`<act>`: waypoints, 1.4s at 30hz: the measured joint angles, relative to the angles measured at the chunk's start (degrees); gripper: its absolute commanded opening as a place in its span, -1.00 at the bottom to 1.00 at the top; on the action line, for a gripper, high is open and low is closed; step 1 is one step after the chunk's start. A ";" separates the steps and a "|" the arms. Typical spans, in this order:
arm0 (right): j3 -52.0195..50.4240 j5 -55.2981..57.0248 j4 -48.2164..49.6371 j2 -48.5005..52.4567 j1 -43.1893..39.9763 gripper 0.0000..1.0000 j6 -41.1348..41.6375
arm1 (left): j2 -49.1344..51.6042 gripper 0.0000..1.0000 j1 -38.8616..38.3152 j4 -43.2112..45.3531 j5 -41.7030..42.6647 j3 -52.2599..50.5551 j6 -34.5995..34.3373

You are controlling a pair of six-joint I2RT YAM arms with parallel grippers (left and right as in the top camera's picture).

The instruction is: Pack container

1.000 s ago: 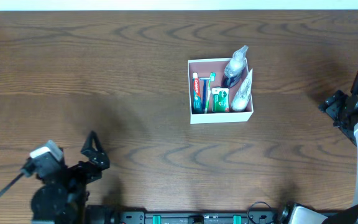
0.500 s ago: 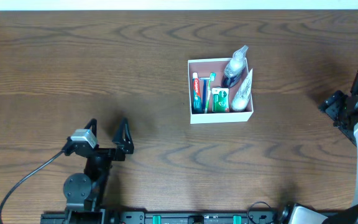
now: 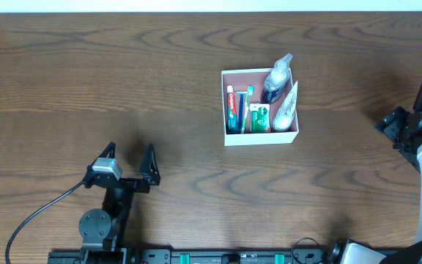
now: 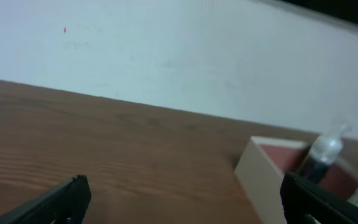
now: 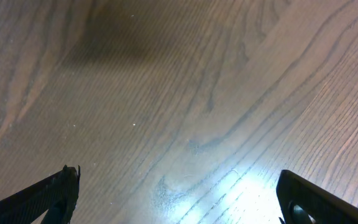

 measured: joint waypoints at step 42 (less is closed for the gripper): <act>-0.04 0.00 -0.02 0.00 0.00 0.98 0.00 | -0.04 0.96 1.92 -5.95 -0.68 -0.09 7.10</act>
